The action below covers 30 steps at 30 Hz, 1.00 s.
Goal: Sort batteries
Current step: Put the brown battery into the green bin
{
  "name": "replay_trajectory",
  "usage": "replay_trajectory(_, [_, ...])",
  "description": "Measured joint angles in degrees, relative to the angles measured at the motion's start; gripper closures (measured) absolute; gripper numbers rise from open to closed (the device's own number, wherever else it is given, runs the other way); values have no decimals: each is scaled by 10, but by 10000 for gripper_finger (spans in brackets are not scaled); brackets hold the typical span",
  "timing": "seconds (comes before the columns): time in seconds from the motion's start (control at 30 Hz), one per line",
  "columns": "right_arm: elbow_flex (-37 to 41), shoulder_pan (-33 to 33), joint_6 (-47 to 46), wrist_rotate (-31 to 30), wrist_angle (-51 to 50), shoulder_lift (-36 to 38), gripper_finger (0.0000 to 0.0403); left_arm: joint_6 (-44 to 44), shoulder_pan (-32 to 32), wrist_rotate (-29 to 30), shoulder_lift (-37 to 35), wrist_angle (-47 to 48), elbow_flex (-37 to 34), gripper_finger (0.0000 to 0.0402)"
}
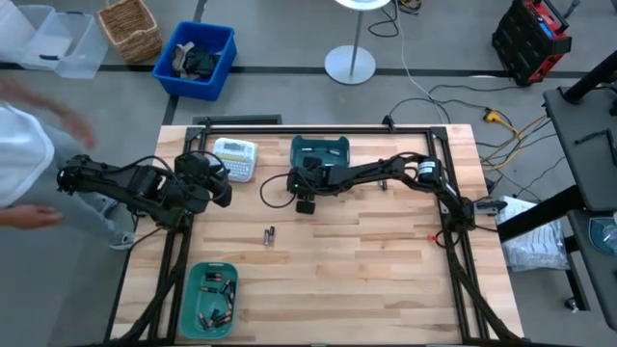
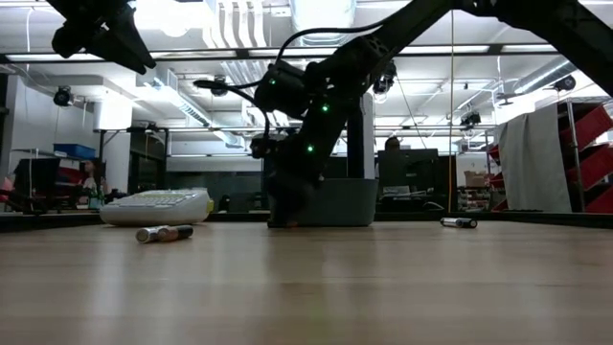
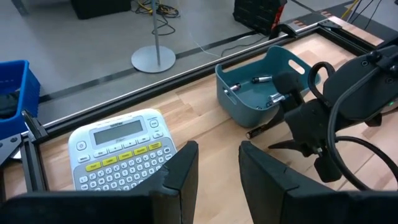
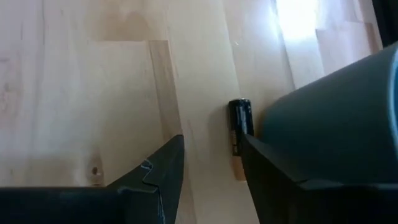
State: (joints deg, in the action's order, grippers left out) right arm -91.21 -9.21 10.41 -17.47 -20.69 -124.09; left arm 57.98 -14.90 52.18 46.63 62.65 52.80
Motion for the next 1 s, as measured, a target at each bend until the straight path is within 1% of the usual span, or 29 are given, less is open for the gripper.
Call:
replay_trajectory(0.17, [5,0,-11,0,0,0,252,0,0,0,0,0,0,306])
replay_trajectory(0.33, [8,-2,-19,24,3,0,262,-3,0,0,0,0,0,306])
replay_trajectory(0.47, [6,2,-10,28,-2,0,270,-3,0,0,0,0,0,306])
replay_trajectory(0.67, [-4,-2,-9,7,4,1,271,-3,0,0,0,0,0,306])
replay_trajectory(1.0, [-4,-13,-8,5,-17,1,263,-3,0,0,0,0,0,306])
